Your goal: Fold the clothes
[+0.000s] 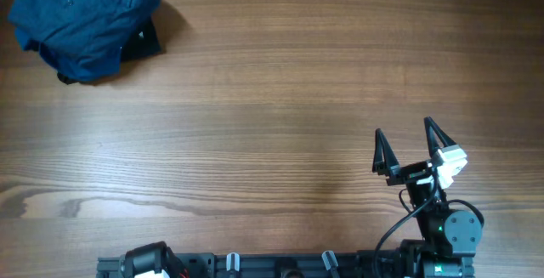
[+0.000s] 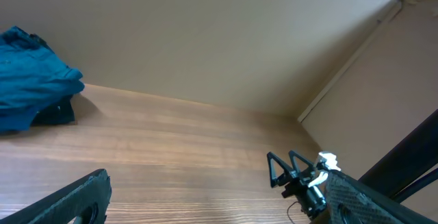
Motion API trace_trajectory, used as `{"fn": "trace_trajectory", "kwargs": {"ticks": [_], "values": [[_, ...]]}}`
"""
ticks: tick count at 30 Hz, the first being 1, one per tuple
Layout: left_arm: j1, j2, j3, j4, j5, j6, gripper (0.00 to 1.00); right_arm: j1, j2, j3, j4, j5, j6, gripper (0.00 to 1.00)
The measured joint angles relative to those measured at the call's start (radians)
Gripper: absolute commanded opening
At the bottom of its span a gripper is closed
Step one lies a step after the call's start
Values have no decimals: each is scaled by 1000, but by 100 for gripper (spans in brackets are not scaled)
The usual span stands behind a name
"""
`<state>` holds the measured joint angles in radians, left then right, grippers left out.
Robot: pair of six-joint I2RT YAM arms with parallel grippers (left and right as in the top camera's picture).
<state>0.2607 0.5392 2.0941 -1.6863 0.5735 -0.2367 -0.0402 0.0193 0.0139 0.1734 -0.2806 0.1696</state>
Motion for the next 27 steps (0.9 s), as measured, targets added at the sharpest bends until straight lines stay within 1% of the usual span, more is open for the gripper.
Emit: {"fn": "trace_trajectory", "kwargs": {"ticks": [5, 8, 10, 27], "values": [[0, 0, 0, 0, 0, 0, 100, 0, 0, -6, -16, 0, -14, 100], [0, 0, 0, 0, 0, 0, 100, 0, -2, -7, -116, 0, -18, 100], [0, 0, 0, 0, 0, 0, 100, 0, -2, -8, -154, 0, -18, 100], [0, 0, 0, 0, 0, 0, 100, 0, -2, -8, -154, 0, -18, 100]]}}
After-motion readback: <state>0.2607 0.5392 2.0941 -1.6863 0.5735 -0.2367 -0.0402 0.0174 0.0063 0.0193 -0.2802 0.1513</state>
